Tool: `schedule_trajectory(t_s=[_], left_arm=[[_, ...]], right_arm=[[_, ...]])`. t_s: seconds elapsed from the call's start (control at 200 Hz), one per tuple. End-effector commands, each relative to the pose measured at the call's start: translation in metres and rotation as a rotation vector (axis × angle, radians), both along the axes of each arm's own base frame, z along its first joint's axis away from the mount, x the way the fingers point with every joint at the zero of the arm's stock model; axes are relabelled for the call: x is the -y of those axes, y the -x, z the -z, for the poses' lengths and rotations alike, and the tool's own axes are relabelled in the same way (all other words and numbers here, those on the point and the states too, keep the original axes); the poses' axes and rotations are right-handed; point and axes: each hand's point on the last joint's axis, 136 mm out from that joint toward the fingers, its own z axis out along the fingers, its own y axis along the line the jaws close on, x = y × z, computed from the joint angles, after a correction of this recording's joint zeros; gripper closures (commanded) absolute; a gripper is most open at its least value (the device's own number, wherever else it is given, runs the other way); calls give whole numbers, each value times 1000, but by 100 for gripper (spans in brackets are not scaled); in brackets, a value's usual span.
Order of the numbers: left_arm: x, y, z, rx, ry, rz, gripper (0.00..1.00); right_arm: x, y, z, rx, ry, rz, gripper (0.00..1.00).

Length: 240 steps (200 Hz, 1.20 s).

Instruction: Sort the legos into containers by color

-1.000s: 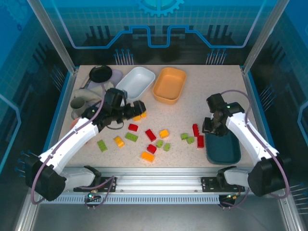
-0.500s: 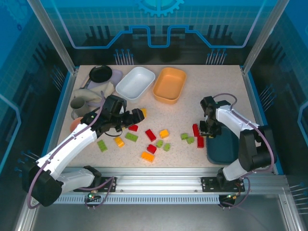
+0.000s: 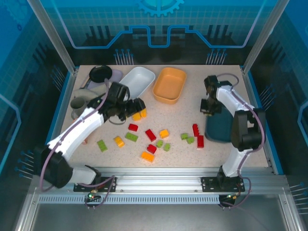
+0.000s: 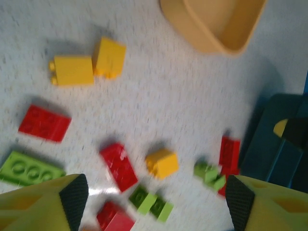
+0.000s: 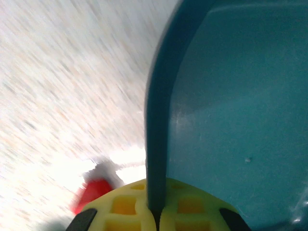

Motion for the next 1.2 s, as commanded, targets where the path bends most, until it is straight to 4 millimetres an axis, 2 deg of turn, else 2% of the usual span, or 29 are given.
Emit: schedule_trajectory(t_s=[0.0, 0.125, 0.155, 0.2, 0.21, 0.245, 0.265, 0.375, 0.46, 0.525, 0.66, 0.8, 0.89, 1.08, 1.195], left_arm=[[-15, -34, 1, -43, -8, -33, 29], [-32, -80, 11, -63, -26, -73, 39], [-36, -90, 14, -68, -23, -84, 41], [-41, -105, 21, -76, -20, -96, 43], [-42, -108, 20, -72, -17, -98, 44], [-45, -118, 26, -84, -16, -105, 46], [-46, -123, 27, -84, -12, -108, 47], [-49, -148, 44, -120, 4, -102, 58], [-50, -162, 55, -144, -4, -90, 66], [-50, -170, 64, -163, -1, -75, 71], [-45, -179, 81, -191, 2, -51, 75], [-40, -184, 101, -232, 18, -38, 80], [-36, -188, 106, -243, 41, -32, 81], [-27, -192, 114, -263, 80, -27, 81], [-24, -192, 119, -278, 95, -23, 83]], right_arm=[[-21, -46, -7, 54, -130, 46, 100], [-38, -97, -3, 72, -211, 104, 100], [-42, -111, -8, 92, -230, 112, 100], [-46, -124, 0, 81, -256, 130, 100], [-49, -130, -4, 95, -263, 129, 100], [-54, -140, -6, 99, -285, 139, 100], [-56, -144, 4, 82, -293, 146, 100], [-72, -162, 12, 80, -339, 151, 98], [-82, -169, 12, 95, -365, 145, 75], [-88, -171, 9, 110, -383, 134, 64], [-93, -169, 2, 127, -398, 124, 57], [-93, -165, -8, 140, -406, 139, 54], [-100, -166, -12, 152, -422, 129, 49], [-114, -164, -1, 110, -410, 100, 43], [-119, -162, -2, 116, -396, 88, 41]])
